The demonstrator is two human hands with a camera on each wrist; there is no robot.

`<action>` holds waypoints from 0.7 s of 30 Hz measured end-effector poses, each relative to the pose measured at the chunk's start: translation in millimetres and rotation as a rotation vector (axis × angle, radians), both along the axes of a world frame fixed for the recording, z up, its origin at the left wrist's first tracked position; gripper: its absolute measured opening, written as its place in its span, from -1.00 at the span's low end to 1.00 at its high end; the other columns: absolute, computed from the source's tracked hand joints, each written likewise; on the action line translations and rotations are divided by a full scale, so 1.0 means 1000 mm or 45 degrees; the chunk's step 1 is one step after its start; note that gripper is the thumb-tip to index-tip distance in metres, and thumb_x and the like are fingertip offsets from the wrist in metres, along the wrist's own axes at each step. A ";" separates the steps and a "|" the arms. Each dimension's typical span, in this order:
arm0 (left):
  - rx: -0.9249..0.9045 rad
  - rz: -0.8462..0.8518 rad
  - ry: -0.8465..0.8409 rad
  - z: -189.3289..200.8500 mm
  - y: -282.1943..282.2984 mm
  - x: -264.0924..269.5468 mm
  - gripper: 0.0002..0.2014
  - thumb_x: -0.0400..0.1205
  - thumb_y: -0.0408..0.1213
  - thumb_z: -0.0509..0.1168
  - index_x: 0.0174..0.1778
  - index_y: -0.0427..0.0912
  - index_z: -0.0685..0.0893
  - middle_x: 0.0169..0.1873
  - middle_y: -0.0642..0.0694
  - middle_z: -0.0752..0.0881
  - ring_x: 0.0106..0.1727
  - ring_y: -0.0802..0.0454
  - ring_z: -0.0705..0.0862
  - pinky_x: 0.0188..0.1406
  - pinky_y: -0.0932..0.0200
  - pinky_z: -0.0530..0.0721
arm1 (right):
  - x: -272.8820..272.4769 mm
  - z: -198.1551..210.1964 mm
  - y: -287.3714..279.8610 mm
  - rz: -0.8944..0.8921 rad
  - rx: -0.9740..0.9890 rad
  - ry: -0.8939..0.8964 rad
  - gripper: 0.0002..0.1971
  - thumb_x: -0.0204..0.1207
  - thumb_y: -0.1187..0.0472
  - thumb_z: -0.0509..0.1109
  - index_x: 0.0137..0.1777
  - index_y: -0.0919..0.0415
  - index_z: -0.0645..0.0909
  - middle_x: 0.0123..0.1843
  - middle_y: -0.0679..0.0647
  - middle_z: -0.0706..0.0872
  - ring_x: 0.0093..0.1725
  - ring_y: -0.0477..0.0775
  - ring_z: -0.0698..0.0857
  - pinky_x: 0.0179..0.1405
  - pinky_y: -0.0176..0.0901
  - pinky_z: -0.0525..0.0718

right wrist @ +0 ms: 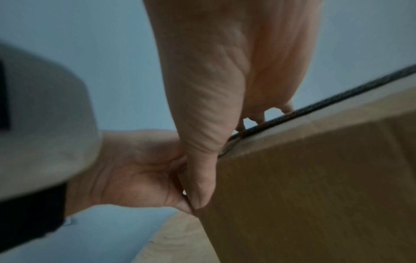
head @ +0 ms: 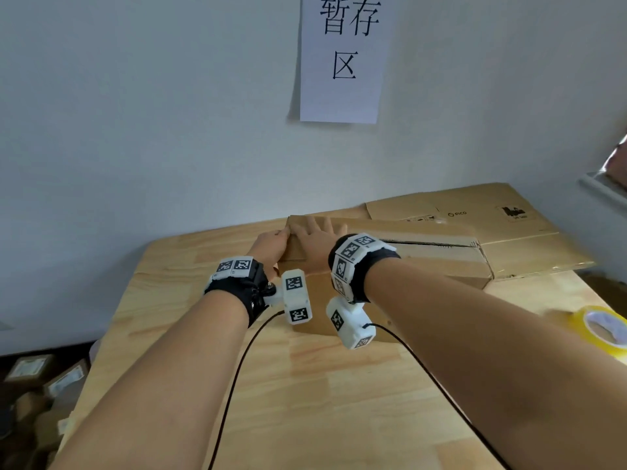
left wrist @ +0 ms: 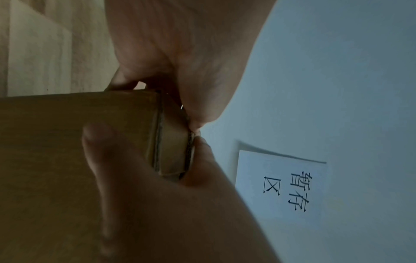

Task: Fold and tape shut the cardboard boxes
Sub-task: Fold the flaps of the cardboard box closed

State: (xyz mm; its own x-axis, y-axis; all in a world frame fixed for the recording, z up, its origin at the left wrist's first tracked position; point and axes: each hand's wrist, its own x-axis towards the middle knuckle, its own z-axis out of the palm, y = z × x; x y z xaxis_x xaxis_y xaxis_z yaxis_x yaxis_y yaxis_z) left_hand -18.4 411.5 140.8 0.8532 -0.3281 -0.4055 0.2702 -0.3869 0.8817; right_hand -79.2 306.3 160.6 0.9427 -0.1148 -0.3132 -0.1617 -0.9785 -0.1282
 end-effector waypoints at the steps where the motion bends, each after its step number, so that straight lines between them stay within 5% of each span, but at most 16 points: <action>1: -0.001 -0.035 0.004 0.000 0.002 0.001 -0.65 0.75 -0.05 0.09 0.26 -0.21 0.60 0.22 -0.21 0.69 0.19 -0.22 0.68 0.21 -0.11 0.66 | 0.003 -0.006 0.002 -0.009 -0.008 -0.012 0.07 0.31 -0.36 0.42 0.66 -0.07 -0.14 0.70 0.16 -0.19 0.64 0.40 -0.19 0.52 0.51 -0.12; 3: -0.007 -0.106 -0.010 -0.002 0.008 0.001 -0.63 0.75 -0.03 0.09 0.39 -0.12 0.54 0.25 -0.13 0.68 0.21 -0.14 0.67 0.17 -0.08 0.68 | 0.003 -0.014 0.004 -0.017 -0.029 -0.086 0.09 0.32 -0.42 0.36 0.66 -0.08 -0.21 0.70 0.13 -0.23 0.65 0.36 -0.24 0.55 0.44 -0.21; 7: -0.186 -0.055 0.054 -0.006 0.017 0.002 -0.61 0.69 0.11 0.16 0.33 0.00 0.59 0.11 -0.03 0.73 0.08 0.03 0.71 -0.16 0.05 0.73 | 0.011 -0.018 0.004 -0.016 -0.067 -0.151 0.06 0.32 -0.46 0.30 0.66 -0.11 -0.19 0.70 0.11 -0.18 0.65 0.36 -0.19 0.53 0.46 -0.16; 13: -0.224 0.007 0.090 -0.024 0.029 0.006 -0.63 0.76 0.01 0.02 0.17 -0.11 0.65 0.19 -0.08 0.73 0.11 0.02 0.72 0.29 -0.07 0.61 | 0.014 -0.021 -0.005 -0.052 -0.037 -0.155 -0.05 0.44 -0.45 0.14 0.67 -0.09 -0.26 0.70 -0.05 -0.24 0.64 0.40 -0.24 0.51 0.49 -0.18; 18: -0.055 -0.028 0.204 -0.055 0.046 0.005 -0.62 0.80 -0.20 -0.01 0.39 -0.36 0.49 0.28 -0.24 0.61 0.15 -0.09 0.59 0.15 0.01 0.51 | 0.010 -0.021 -0.020 -0.086 -0.060 -0.206 -0.26 0.52 -0.42 0.05 0.61 -0.34 -0.20 0.70 -0.14 -0.19 0.63 0.42 -0.18 0.50 0.46 -0.12; 21: 0.070 -0.035 0.331 -0.081 0.052 0.006 -0.63 0.79 -0.18 0.03 0.41 -0.28 0.52 0.39 -0.19 0.58 0.22 -0.15 0.65 0.16 0.03 0.52 | 0.008 -0.020 -0.025 -0.038 -0.122 -0.185 -0.29 0.47 -0.44 0.11 0.56 -0.47 -0.13 0.69 -0.08 -0.19 0.62 0.43 -0.15 0.48 0.45 -0.06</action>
State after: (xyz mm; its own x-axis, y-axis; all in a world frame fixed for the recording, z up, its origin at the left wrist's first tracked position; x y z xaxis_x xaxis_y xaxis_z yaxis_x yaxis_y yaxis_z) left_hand -12.4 463.7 59.5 0.7093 -0.3210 -0.6275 0.4735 -0.4425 0.7616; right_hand -71.5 281.3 140.8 0.9729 -0.1665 -0.1606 -0.1778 -0.9823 -0.0591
